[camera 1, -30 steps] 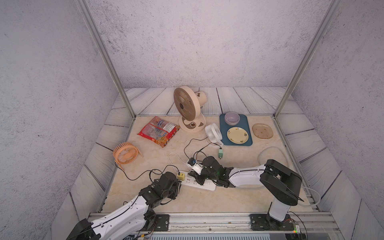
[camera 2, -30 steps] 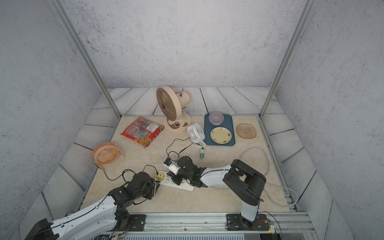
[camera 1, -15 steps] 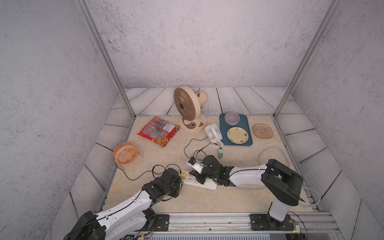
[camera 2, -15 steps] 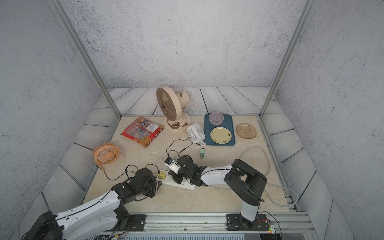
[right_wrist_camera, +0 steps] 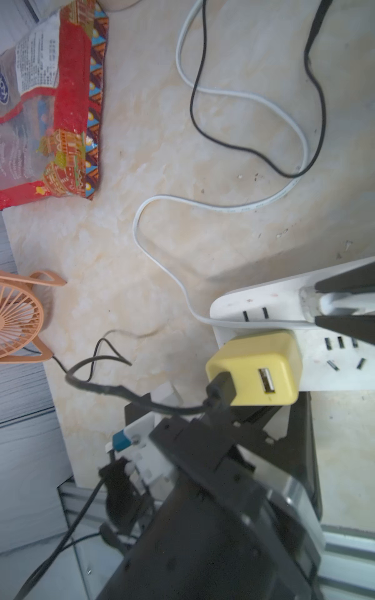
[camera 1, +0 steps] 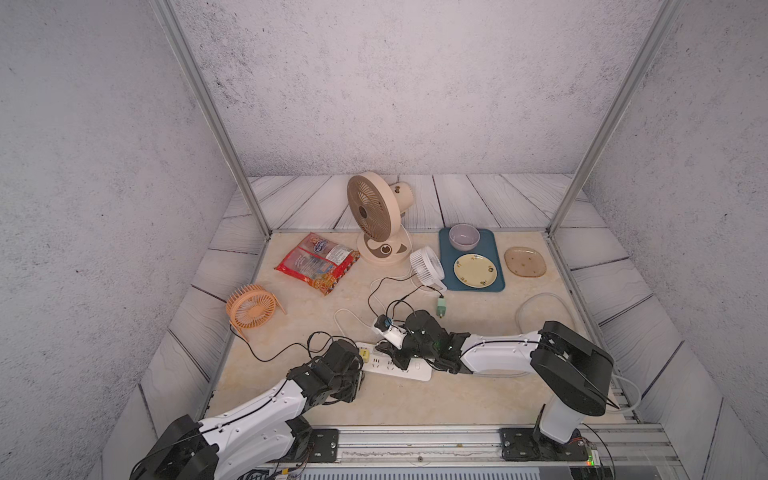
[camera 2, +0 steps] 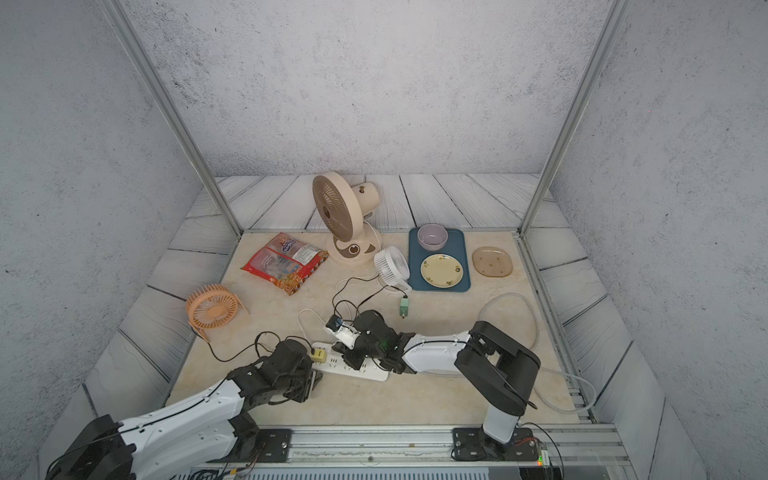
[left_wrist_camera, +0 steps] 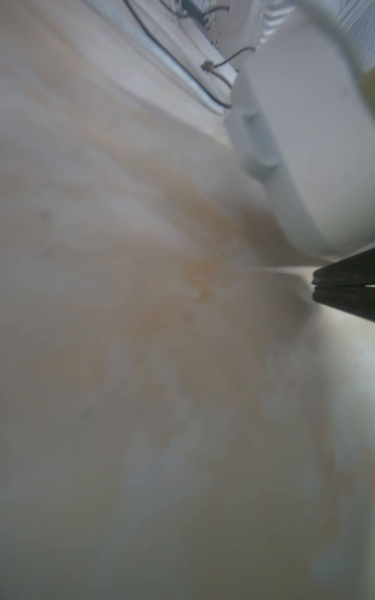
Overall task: Unplug the desk fan from the power strip
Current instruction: Remove the plug from the socket.
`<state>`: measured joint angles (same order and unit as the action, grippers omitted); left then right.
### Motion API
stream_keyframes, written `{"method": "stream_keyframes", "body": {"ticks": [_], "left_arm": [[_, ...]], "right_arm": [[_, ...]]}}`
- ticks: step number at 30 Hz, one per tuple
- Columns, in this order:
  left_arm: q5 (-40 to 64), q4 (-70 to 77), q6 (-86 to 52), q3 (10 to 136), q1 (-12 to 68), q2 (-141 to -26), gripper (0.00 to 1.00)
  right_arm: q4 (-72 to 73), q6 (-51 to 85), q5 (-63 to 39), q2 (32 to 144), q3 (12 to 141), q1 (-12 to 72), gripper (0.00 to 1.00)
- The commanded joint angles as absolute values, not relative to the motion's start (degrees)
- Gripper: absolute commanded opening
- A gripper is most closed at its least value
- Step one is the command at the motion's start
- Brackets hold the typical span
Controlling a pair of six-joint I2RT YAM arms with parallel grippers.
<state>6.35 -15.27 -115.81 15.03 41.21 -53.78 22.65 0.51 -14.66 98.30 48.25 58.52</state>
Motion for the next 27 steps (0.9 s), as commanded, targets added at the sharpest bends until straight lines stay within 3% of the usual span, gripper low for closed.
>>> {"method": "stream_keyframes", "body": {"ticks": [1,11,18,27], "left_arm": [[4.70,-29.14,-113.34,12.89,40.61,-54.00,0.10],[-1.01,-44.01,-109.34,17.85,40.34,-34.31,0.15],[-2.54,-34.10,-105.70,14.23,40.52,-26.20,0.37],[-0.58,-16.78,-102.94,11.16,40.52,-31.76,0.60]], "right_arm": [[27.38,4.40,-16.29,97.53,48.35,58.57,0.00],[13.83,6.64,-7.24,102.71,55.71,58.27,0.00],[4.24,10.35,-5.10,105.43,63.50,58.27,0.00],[4.26,14.10,-5.83,106.69,65.13,58.45,0.00]]}}
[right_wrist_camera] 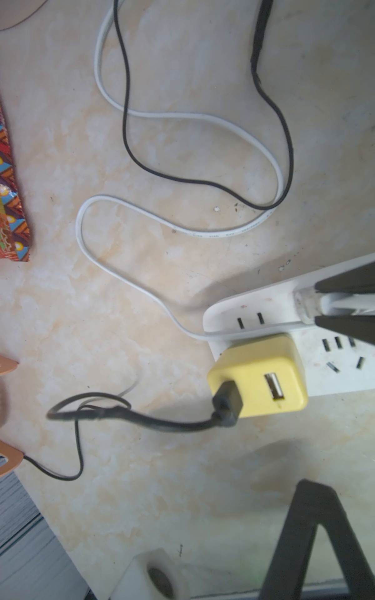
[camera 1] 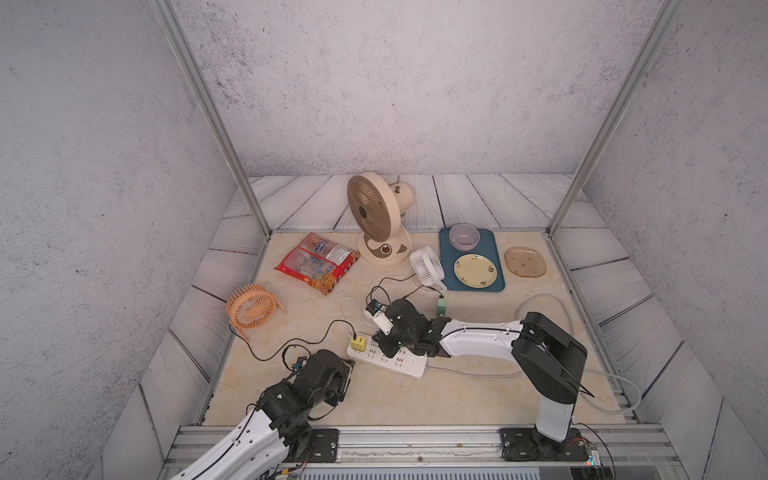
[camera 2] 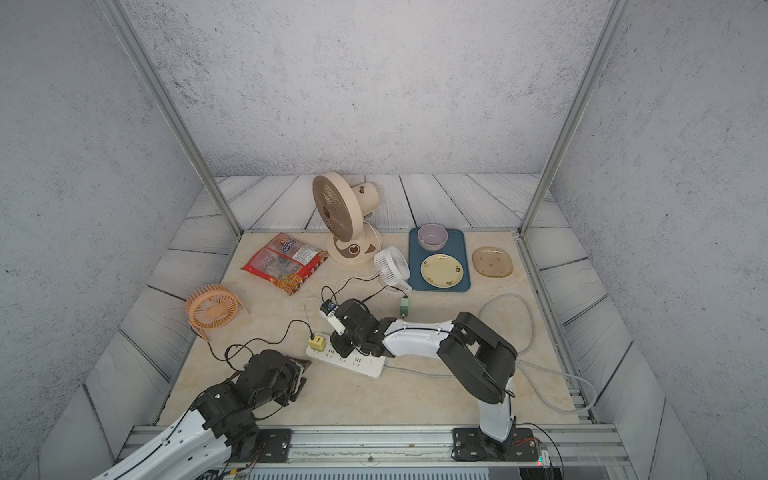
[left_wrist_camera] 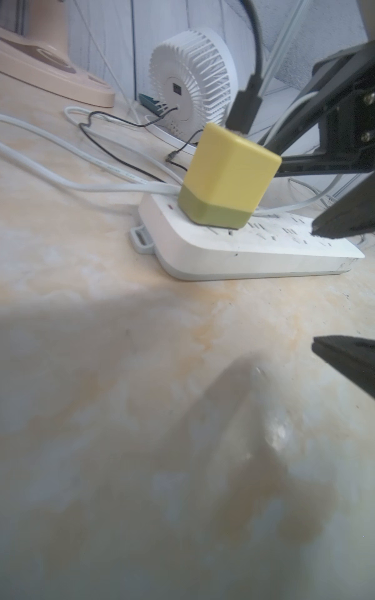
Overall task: Unplug the desk fan from the power strip
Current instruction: Remove the plug from the socket.
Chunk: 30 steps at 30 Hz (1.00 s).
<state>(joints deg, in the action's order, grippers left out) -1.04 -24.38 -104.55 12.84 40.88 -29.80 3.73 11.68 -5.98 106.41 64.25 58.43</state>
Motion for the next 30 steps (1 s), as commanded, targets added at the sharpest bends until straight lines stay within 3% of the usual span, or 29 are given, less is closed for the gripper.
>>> {"method": "stream_keyframes", "body": {"ticks": [1,14,25,30], "left_arm": [[-0.14,-14.34,-103.09,10.49,40.52,-33.18,0.61],[3.43,2.41,-101.75,10.89,40.52,-48.73,0.63],[5.01,1.23,-106.35,11.46,40.61,-55.12,0.61],[6.23,-4.06,-107.47,13.13,40.61,-55.74,0.55]], "right_arm": [[4.38,14.19,-5.92,106.70,64.98,58.45,0.00],[4.96,14.59,-8.09,106.97,64.53,58.49,0.00],[6.07,13.58,-9.22,105.73,64.20,58.71,0.00],[6.43,12.56,-8.62,104.81,63.02,58.62,0.00]]}}
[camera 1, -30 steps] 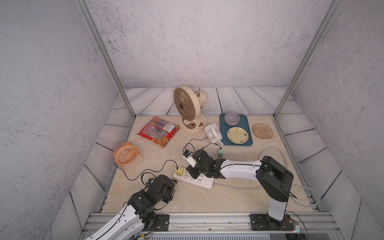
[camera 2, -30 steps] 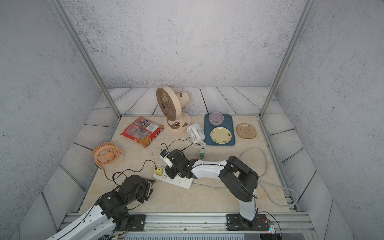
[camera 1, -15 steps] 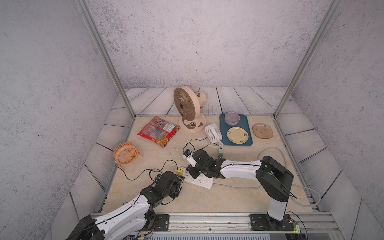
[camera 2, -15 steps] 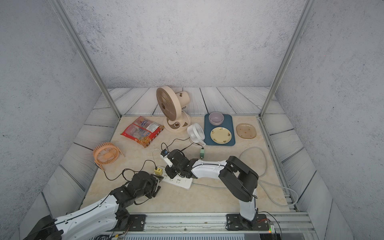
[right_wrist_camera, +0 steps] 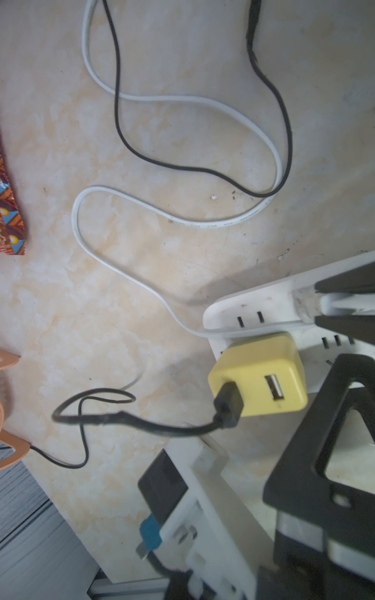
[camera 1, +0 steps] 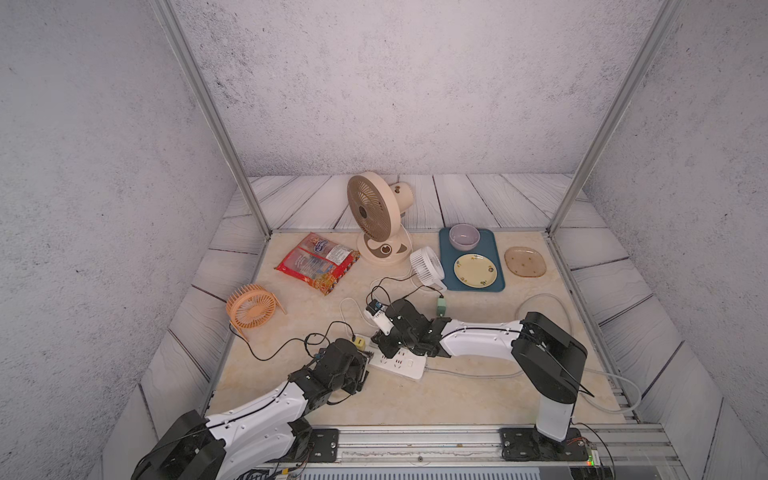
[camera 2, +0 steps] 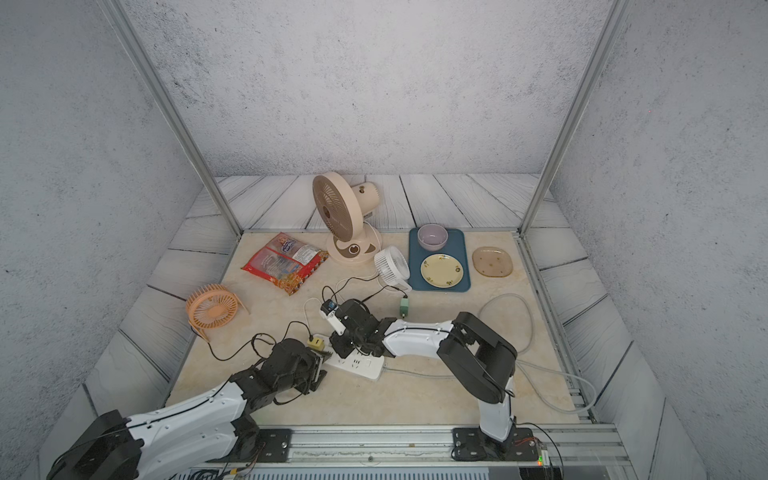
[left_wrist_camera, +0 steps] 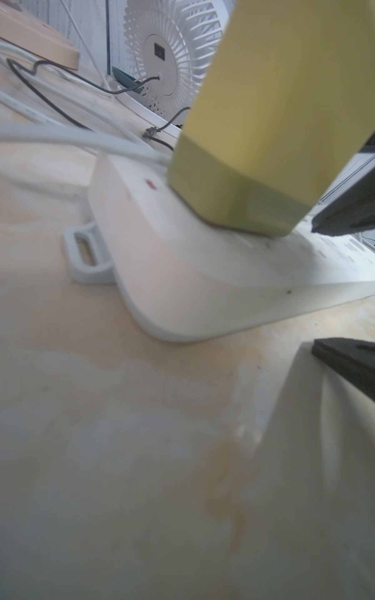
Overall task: Unplug the desk fan from the power strip
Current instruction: Remove the plug from the socket.
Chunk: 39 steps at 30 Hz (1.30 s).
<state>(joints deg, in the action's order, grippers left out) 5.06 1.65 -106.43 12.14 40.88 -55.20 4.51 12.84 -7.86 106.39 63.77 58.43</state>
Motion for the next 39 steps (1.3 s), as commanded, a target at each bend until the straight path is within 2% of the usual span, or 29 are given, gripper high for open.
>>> {"method": "stream_keyframes", "body": {"ticks": [1,8,16,20,25,31,39], "left_arm": [[6.50,-4.97,-107.94,13.22,40.61,-55.61,0.53],[7.14,-11.19,-110.68,13.12,40.61,-55.18,0.47],[8.50,-9.80,-110.70,13.03,40.57,-58.88,0.51],[10.85,-12.57,-111.58,14.12,40.52,-61.92,0.53],[13.05,-14.52,-112.29,14.60,40.52,-64.36,0.46],[13.80,-17.31,-112.89,14.47,40.52,-64.74,0.41],[13.72,-19.77,-113.73,14.10,40.52,-64.42,0.41]], "right_arm": [[6.56,12.28,-8.88,104.80,62.78,58.62,0.00],[8.94,9.56,-11.41,103.75,60.81,58.53,0.00],[8.35,4.73,-14.32,103.04,60.87,58.20,0.00],[14.12,4.17,-18.91,101.94,58.57,58.11,0.00],[22.94,5.46,-18.04,100.63,55.13,58.05,0.00],[26.34,11.14,-17.54,100.11,54.77,55.77,0.00],[17.37,-1.32,-17.88,98.43,56.74,56.51,0.00]]}}
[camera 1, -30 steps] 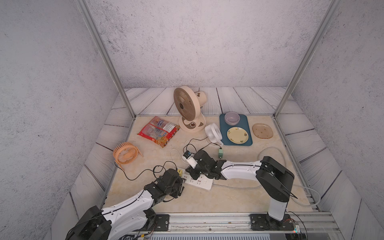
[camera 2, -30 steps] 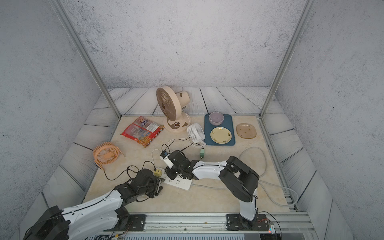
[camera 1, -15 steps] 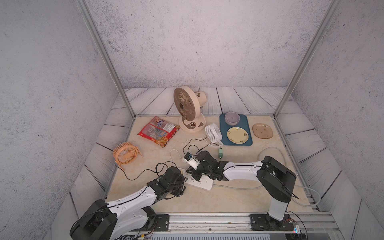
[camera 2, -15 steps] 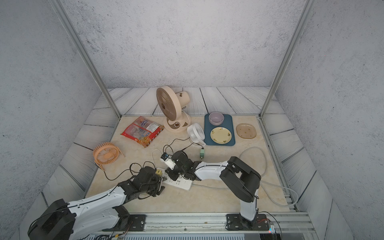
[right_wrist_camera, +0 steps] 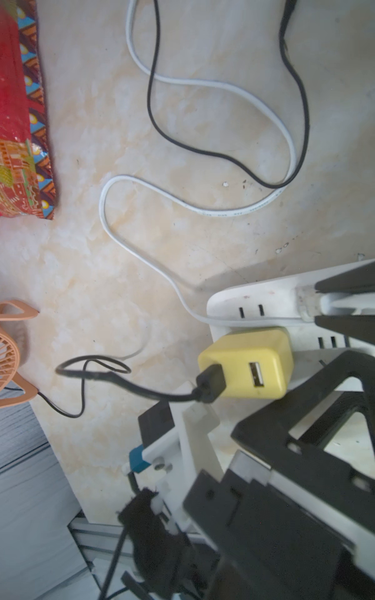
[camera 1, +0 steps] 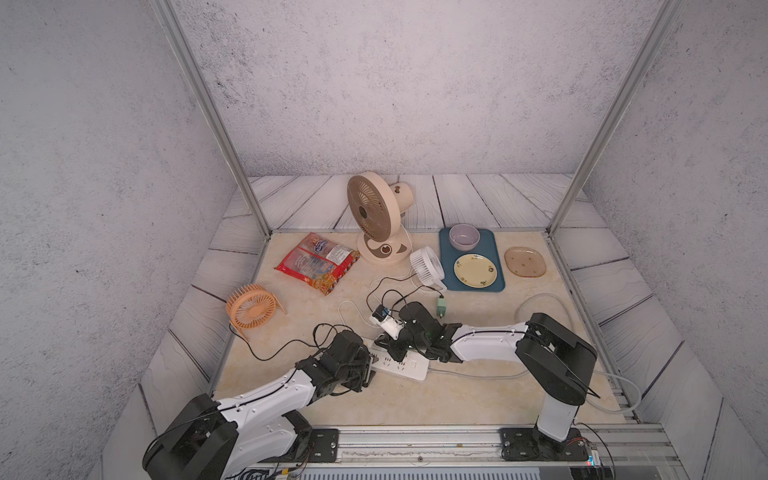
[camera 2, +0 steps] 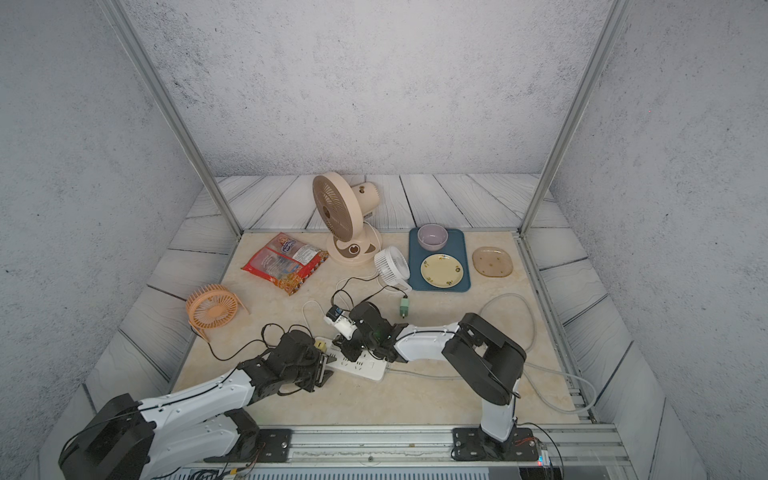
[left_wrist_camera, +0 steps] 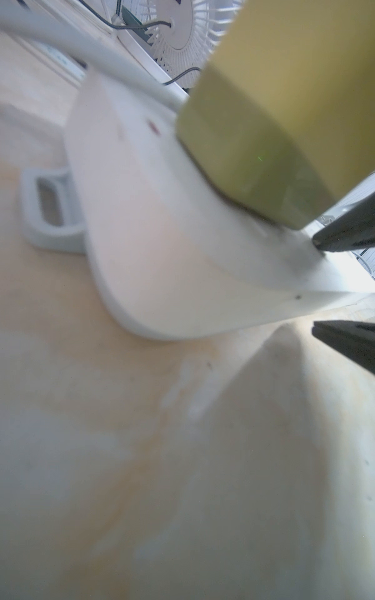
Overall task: Unplug the desk fan from the power strip
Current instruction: Remove the plug from the socket.
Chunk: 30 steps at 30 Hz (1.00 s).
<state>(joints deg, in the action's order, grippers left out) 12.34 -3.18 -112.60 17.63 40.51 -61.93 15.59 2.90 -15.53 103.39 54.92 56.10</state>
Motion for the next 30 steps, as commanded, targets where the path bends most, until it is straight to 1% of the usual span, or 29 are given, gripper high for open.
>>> {"method": "stream_keyframes", "body": {"ticks": [1,13,15,18,19,24,28,30], "left_arm": [[13.71,-20.00,-113.73,14.14,40.52,-64.47,0.41],[13.58,-21.48,-114.08,14.22,40.52,-65.42,0.41],[13.66,-21.25,-114.05,14.35,40.52,-66.00,0.41],[13.92,-20.93,-114.08,14.49,40.52,-66.86,0.41],[13.97,-20.80,-114.06,14.50,40.52,-67.08,0.41],[14.14,-20.50,-114.04,14.46,40.52,-67.82,0.41],[14.24,-20.55,-114.08,14.39,40.56,-68.57,0.41],[14.36,-20.44,-114.06,14.42,40.52,-69.16,0.41]], "right_arm": [[17.59,-1.63,-17.77,98.02,56.43,56.49,0.00],[18.55,-1.34,-23.13,96.68,56.41,56.54,0.00],[18.80,0.06,-22.81,97.25,56.30,56.41,0.00],[21.07,5.61,-22.84,98.10,55.49,55.82,0.00],[20.76,5.29,-22.63,98.24,55.53,55.97,0.00],[15.64,-2.93,-16.20,96.80,56.26,57.08,0.00],[11.77,-10.96,-14.00,95.61,57.74,57.73,0.00],[11.70,-12.05,-13.76,95.33,57.56,57.74,0.00]]}}
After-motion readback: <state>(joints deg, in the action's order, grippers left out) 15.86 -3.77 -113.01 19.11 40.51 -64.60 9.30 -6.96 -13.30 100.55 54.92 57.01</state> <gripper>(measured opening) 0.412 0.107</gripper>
